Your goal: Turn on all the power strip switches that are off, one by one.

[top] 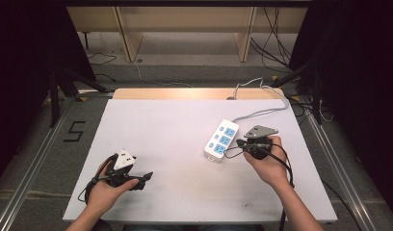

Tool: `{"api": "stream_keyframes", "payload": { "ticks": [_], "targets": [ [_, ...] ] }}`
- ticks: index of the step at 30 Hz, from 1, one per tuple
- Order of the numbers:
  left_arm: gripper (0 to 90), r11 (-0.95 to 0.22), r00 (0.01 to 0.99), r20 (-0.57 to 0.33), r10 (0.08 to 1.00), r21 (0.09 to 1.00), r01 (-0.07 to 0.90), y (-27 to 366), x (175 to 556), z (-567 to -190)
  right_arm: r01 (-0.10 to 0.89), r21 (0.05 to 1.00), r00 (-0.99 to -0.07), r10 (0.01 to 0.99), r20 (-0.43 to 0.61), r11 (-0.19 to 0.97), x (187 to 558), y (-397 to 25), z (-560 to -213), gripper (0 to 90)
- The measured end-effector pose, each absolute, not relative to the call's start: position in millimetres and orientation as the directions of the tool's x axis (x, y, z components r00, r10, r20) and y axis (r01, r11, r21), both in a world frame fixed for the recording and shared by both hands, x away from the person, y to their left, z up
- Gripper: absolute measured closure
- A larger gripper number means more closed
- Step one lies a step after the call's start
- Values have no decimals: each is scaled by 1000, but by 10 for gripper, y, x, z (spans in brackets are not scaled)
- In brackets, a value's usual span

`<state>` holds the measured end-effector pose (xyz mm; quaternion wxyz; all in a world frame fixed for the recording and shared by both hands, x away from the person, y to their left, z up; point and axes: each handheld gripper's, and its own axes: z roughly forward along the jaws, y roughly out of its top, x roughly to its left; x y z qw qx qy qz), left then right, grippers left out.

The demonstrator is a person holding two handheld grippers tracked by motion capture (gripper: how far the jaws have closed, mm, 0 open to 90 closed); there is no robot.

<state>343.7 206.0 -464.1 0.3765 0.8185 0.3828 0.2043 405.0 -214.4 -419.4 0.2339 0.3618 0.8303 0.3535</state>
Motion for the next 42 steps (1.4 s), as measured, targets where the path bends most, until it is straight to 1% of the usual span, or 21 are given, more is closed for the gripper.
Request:
{"api": "stream_keyframes", "payload": {
  "ticks": [31, 42],
  "targets": [
    [166, -429, 623, 56, 780, 772, 468, 2054, 3432, -4637, 470, 714, -623, 768, -149, 520, 4503, -1963, -4123, 900],
    [168, -429, 621, 57, 782, 773, 469, 2057, 3431, -4635, 491, 690, -624, 767, -147, 532, 4662, -1893, -4160, 900]
  ]
}}
